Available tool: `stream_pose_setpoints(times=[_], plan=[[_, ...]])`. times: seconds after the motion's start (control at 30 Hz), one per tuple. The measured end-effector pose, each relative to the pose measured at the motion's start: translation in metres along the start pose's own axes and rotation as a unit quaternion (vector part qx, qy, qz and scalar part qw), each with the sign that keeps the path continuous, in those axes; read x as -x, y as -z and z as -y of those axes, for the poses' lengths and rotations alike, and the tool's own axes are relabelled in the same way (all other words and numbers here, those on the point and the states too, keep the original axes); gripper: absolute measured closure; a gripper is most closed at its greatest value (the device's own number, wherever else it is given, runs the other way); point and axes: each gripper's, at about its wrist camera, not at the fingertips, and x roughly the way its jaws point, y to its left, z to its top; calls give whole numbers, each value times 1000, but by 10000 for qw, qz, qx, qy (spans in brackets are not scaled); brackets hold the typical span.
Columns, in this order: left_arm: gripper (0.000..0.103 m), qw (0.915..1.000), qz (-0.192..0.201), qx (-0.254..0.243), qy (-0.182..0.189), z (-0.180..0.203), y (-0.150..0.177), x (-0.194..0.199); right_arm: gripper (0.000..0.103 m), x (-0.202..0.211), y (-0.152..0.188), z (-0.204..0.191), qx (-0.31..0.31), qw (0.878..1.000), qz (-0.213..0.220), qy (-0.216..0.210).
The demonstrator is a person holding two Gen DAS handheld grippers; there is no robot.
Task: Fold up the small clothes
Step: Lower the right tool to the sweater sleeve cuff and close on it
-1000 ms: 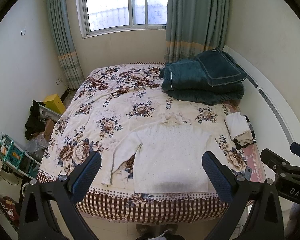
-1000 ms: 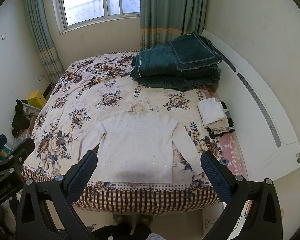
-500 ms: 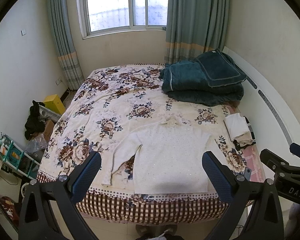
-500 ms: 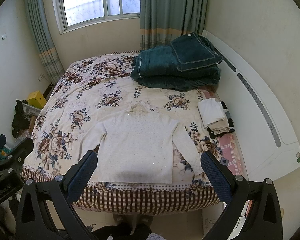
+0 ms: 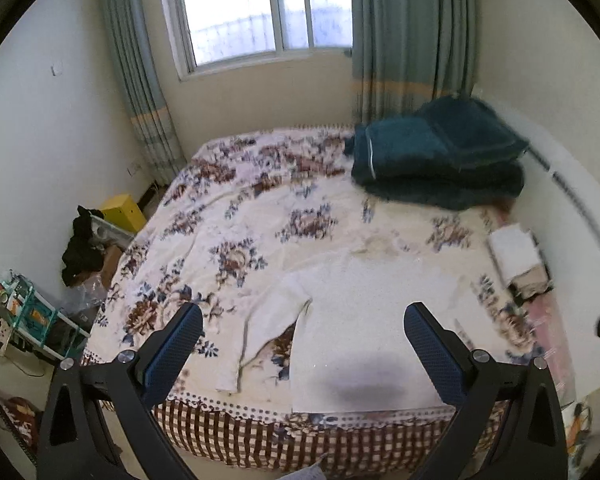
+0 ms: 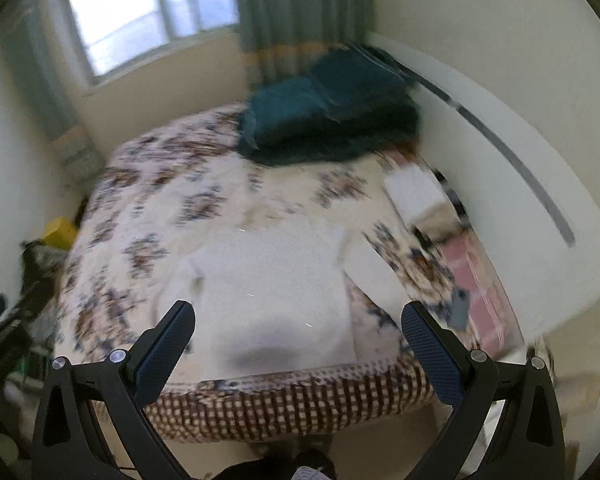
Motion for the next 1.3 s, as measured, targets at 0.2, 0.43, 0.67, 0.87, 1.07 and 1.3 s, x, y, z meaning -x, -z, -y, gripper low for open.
stream_pose_setpoints(times=[0.2,0.43,0.67,0.87,1.07,1.3], plan=[[0,9979,-640,-58,-104,25,33,-100,0,-134,29,107,-975,9883,-849,812],[0,9883,-1355,-196,-673,67,76,-217,27,-319,90,258,-2438,9491,-1827,794],[0,9668,-2321,-387,-997,100,138,-333,27,-489,160,352,-4137,8839,-2101,594],[0,9596,-2558,-577,-1018,140,162,-404,27,-584,185,372,-4928,8499,-1865,-65],[0,9604,-2597,-652,-769,176,163,-439,96,-583,164,353,-4150,8952,-1618,165],[0,9623,-2541,-841,-487,206,159,-445,96,-569,131,392,-4043,9008,-1326,861]])
